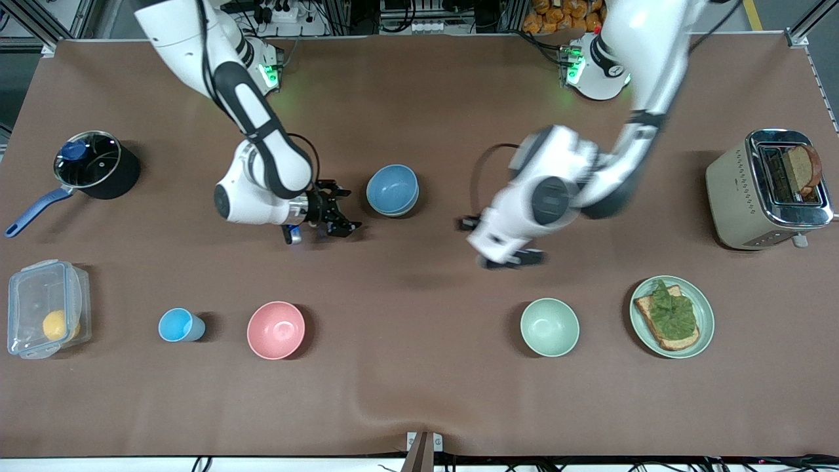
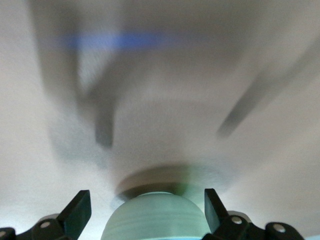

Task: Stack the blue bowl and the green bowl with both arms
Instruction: 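Withdraw the left gripper while the right gripper releases the stacked bowls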

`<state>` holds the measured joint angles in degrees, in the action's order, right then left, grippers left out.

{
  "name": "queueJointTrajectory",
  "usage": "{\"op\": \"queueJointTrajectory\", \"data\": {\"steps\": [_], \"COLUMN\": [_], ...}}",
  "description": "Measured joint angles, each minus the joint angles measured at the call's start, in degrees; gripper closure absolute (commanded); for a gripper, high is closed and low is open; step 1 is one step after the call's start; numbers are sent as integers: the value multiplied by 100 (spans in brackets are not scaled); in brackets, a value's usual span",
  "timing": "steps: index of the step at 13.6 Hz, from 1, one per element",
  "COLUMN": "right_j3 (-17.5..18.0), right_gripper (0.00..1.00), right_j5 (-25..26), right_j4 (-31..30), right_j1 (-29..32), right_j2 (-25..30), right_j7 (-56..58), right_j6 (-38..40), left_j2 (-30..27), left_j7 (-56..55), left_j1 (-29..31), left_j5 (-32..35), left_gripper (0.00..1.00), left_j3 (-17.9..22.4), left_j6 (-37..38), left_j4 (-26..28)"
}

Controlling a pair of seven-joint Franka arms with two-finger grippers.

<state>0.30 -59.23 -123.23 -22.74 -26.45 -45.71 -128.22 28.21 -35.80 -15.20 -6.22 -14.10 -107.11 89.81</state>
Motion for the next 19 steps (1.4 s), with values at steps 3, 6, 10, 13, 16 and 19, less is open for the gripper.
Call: {"op": "queueJointTrajectory", "data": {"steps": [3,6,10,13,16,19], "right_j3": [-20,-167,-415,-420,-420,-374], "right_gripper": [0,0,0,0,0,0], "right_j5": [961,1878,3094,4160,4705,4992], "right_j4": [417,939,1597,2358,3044,3341], "right_j1": [722,1261,1520,1846,2159,2386], "right_j2": [83,182,418,717,1034,1354], "right_j7": [-1,0,-1,132,1069,2063], "right_j6": [1278,2492,3539,4289,4692,4694], "left_j2": [-348,-581,-881,-1013,-1045,-1052], "left_j7": [59,121,535,947,1088,1088], "left_j1": [941,1604,2128,2455,2581,2577], "left_j5": [439,766,805,815,915,968], "left_gripper": [0,0,0,0,0,0], "left_j3": [3,-1,-5,-7,-8,-40], "left_j6": [560,631,727,797,799,754], "left_j4": [23,31,38,39,39,30]}}
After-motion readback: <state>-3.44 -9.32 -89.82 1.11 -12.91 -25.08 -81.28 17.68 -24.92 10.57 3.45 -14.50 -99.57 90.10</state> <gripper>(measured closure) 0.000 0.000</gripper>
